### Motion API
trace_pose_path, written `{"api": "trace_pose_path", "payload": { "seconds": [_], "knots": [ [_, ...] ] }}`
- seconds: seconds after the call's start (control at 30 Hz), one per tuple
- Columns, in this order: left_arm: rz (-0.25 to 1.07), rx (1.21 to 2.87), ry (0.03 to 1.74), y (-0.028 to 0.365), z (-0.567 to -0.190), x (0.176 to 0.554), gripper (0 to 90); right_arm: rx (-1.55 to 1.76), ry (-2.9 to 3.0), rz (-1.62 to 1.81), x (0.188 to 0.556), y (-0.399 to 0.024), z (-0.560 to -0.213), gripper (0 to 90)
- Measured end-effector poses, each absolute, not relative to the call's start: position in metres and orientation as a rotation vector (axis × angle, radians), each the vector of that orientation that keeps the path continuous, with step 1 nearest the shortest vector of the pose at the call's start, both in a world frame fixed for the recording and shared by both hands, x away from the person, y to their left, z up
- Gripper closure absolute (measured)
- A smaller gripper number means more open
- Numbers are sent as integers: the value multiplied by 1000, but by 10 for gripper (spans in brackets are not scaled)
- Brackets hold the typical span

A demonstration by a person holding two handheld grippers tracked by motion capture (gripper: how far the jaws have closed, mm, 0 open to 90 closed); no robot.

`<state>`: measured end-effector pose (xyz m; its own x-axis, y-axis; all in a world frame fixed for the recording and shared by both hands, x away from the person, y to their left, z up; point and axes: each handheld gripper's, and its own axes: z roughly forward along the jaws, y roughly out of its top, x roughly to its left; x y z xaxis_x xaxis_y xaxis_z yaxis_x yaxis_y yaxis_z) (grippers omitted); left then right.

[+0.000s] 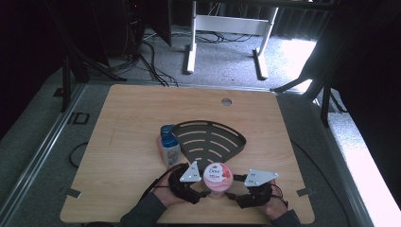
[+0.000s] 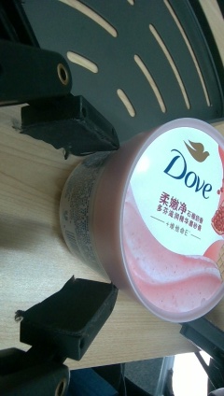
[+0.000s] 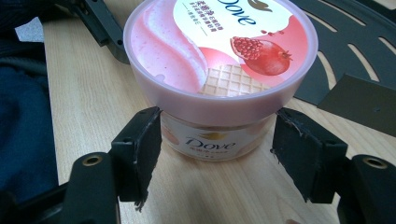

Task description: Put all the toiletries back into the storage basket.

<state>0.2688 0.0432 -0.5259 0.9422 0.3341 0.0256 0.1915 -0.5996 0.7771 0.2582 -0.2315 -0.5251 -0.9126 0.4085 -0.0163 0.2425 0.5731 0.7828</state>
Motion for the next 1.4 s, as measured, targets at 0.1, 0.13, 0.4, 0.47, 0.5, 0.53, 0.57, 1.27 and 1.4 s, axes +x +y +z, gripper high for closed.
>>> {"api": "trace_pose_path", "payload": {
  "seconds": [0.1,0.13,0.4,0.47,0.5,0.53,0.57,1.27,1.4],
  "knots": [
    [213,2236,375,42,-524,270,268,546,2604,1250,259,-232,-523,325],
    [216,2238,374,41,-523,270,267,546,2603,1247,259,-232,-523,324],
    [228,2232,375,37,-518,272,268,547,2593,1250,261,-235,-518,323],
    [225,2232,374,37,-516,273,267,549,2590,1256,261,-236,-517,323],
    [227,2233,374,36,-515,273,268,551,2589,1259,262,-237,-516,323],
    [227,2231,375,36,-515,273,267,552,2588,1261,262,-237,-515,323],
    [232,2231,373,36,-513,274,267,548,2586,1262,263,-238,-515,324],
    [277,2226,382,27,-498,282,267,521,2580,1252,276,-246,-498,324],
    [280,2221,382,26,-495,284,268,510,2576,1252,279,-246,-495,325]
  ]
}}
